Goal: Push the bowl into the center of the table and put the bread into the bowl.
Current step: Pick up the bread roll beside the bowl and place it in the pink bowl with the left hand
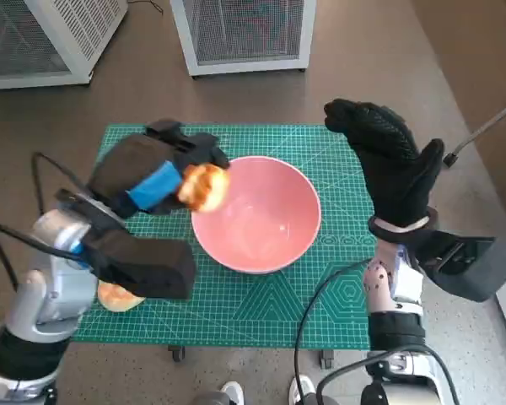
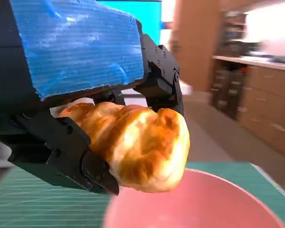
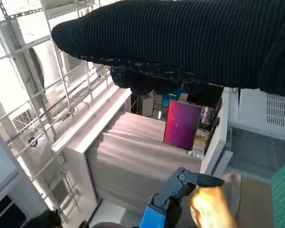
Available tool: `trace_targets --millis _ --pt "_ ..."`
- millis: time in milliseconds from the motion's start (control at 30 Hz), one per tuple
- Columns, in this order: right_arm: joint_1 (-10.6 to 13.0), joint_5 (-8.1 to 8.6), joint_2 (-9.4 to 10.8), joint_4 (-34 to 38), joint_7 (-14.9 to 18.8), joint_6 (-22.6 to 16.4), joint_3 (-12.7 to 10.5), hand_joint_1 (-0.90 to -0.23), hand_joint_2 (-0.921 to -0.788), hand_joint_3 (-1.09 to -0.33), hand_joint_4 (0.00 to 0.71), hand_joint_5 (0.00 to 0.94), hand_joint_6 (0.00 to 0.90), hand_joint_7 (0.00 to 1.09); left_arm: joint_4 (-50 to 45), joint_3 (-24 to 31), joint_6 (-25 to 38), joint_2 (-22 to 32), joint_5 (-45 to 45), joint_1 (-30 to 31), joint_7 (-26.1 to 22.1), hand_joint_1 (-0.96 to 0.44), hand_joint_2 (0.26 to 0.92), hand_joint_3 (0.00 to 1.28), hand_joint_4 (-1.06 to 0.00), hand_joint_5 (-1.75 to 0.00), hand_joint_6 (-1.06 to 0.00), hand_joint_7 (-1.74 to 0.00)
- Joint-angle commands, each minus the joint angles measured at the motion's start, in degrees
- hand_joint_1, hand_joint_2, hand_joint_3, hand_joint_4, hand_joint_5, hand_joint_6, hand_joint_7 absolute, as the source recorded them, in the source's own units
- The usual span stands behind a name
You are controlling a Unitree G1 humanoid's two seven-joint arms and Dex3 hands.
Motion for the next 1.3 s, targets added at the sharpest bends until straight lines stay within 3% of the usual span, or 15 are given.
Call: trace_targets --millis 33,267,767,833,967,1000,1067,1133,1300 --pt "1.3 0.46 -0.3 0.2 0.7 0.5 -0.1 -0.617 -0.921 -0.641 0.246 0.0 0.337 0.02 0.5 -1.7 -2.8 -1.8 -0.9 -1.7 -0.7 0.0 0.914 0.06 -0.69 -1.2 -0.67 -1.09" --pt "1.2 0.54 -0.6 0.5 0.8 0.4 -0.4 -0.608 -0.921 -0.643 0.246 0.0 0.337 0.02 4.3 -4.1 -5.3 -4.0 -1.0 -3.4 -2.3 0.0 0.92 0.05 -0.7 -1.17 -0.65 -1.12" --pt "1.6 0.75 -0.8 0.3 0.7 -0.1 -0.5 -0.604 -0.921 -0.649 0.243 0.0 0.338 0.02 10.9 -8.1 -4.6 -7.6 1.6 -5.8 -4.5 0.0 0.92 0.06 -0.71 -1.18 -0.62 -1.14" --pt "1.6 0.75 -0.8 0.3 0.7 -0.2 -0.5 -0.606 -0.921 -0.649 0.241 0.0 0.338 0.02 11.1 -8.1 -4.5 -7.7 1.7 -5.6 -4.6 0.0 0.921 0.09 -0.67 -1.2 -0.6 -1.18" --pt "1.8 0.66 -0.7 0.0 0.5 -0.2 -0.4 -0.609 -0.921 -0.649 0.236 0.0 0.338 0.02 10.1 -7.6 -3.5 -7.7 2.2 -4.7 -5.1 0.0 0.921 0.2 -0.49 -1.33 -0.51 -1.32" --pt "1.9 0.62 -0.7 0.0 0.5 -0.2 -0.4 -0.61 -0.921 -0.649 0.235 0.0 0.338 0.02 9.8 -7.5 -3.2 -7.7 2.4 -4.4 -5.3 0.02 0.882 0.19 -0.45 -1.02 -0.46 -1.04" --pt "1.9 0.47 -0.6 0.0 0.4 -0.4 -0.3 -0.611 -0.921 -0.649 0.232 0.0 0.338 0.02 8.9 -7.6 -2.4 -7.5 3.2 -3.8 -5.5 0.03 0.86 0.1 -0.46 -0.47 -0.48 -0.54" --pt "1.9 0.39 -0.5 0.0 0.3 -0.5 -0.2 -0.61 -0.921 -0.65 0.231 0.0 0.337 0.02 7.9 -7.9 -1.9 -7.2 4.4 -3.4 -5.7 0.01 0.842 0.06 -0.42 -0.24 -0.47 -0.31" --pt "2.0 0.23 -0.4 0.1 0.2 -0.6 -0.1 -0.607 -0.921 -0.651 0.229 0.0 0.336 0.02 5.6 -8.0 -1.7 -5.8 7.2 -2.6 -6.1 -0.09 0.807 0.01 -0.29 -0.04 -0.43 -0.08"
